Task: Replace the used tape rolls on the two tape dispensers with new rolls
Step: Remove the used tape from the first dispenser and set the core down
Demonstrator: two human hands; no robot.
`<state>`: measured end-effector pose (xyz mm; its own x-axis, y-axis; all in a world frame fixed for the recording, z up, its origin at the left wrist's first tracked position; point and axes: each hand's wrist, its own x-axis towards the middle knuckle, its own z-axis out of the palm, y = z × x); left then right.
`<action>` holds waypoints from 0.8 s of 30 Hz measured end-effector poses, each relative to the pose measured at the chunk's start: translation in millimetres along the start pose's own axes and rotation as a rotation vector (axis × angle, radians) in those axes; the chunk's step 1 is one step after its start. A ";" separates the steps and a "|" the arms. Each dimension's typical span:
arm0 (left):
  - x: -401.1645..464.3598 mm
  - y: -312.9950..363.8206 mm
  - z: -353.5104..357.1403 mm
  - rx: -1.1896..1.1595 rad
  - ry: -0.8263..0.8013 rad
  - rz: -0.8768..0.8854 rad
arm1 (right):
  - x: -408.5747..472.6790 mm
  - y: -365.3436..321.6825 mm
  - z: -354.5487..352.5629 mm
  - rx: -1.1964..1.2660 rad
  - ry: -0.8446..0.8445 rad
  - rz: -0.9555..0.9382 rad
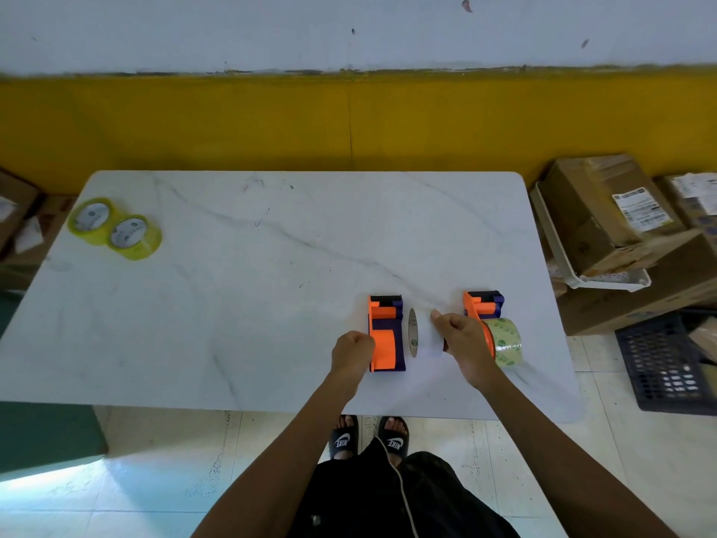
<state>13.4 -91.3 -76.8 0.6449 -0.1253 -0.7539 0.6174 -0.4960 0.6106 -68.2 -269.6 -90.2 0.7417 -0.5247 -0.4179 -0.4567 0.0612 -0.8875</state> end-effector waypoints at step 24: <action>-40.3 112.7 -115.7 -0.094 0.359 0.602 | 18.1 -174.4 145.1 0.033 -0.265 -0.334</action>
<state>109.1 -42.7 50.5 0.9852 -0.0556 -0.1621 0.1327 -0.3517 0.9267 96.1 -166.6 28.8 0.9487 -0.2844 -0.1381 -0.1573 -0.0459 -0.9865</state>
